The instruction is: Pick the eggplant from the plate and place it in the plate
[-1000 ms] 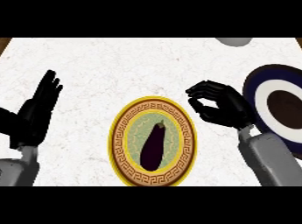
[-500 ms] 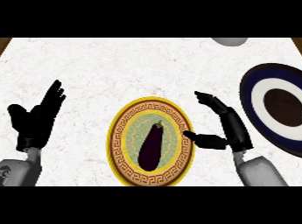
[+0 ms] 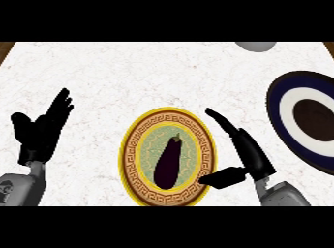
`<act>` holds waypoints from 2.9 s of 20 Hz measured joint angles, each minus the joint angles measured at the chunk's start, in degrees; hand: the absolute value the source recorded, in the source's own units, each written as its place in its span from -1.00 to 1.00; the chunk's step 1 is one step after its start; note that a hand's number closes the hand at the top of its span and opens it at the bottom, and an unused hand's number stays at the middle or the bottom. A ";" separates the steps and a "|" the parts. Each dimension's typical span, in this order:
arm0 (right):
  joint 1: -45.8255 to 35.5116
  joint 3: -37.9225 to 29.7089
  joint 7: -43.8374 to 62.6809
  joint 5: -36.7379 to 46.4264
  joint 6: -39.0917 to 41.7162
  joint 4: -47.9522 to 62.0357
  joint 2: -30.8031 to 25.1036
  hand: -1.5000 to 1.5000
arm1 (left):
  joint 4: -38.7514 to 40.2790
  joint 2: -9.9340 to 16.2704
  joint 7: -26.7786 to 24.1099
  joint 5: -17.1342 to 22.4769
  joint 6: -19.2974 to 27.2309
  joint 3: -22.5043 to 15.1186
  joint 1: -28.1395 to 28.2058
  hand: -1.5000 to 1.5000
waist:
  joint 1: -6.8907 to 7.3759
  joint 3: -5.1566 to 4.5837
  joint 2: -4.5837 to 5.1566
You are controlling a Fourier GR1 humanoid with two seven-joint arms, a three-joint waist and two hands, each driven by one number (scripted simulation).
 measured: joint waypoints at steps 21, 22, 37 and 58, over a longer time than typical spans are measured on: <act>-12.75 4.60 28.33 10.66 20.93 1.42 4.79 -1.00 | -1.77 -2.66 1.18 -3.30 -2.32 2.58 0.97 0.00 | 0.51 0.02 0.06; -13.22 4.51 28.51 10.85 22.08 2.22 4.96 -1.00 | -0.68 -2.30 0.31 -3.06 -3.27 3.25 0.94 0.00 | 0.48 0.02 0.06; -16.35 2.44 30.77 19.72 27.21 12.02 15.13 -1.00 | -0.04 -5.30 1.20 -6.75 -5.17 5.89 -0.31 0.00 | 0.41 0.03 0.08; -18.41 5.57 23.44 21.66 26.43 17.16 15.30 1.00 | 0.01 -7.32 1.65 -8.49 -7.11 7.92 -0.68 0.00 | 0.14 -0.31 -0.66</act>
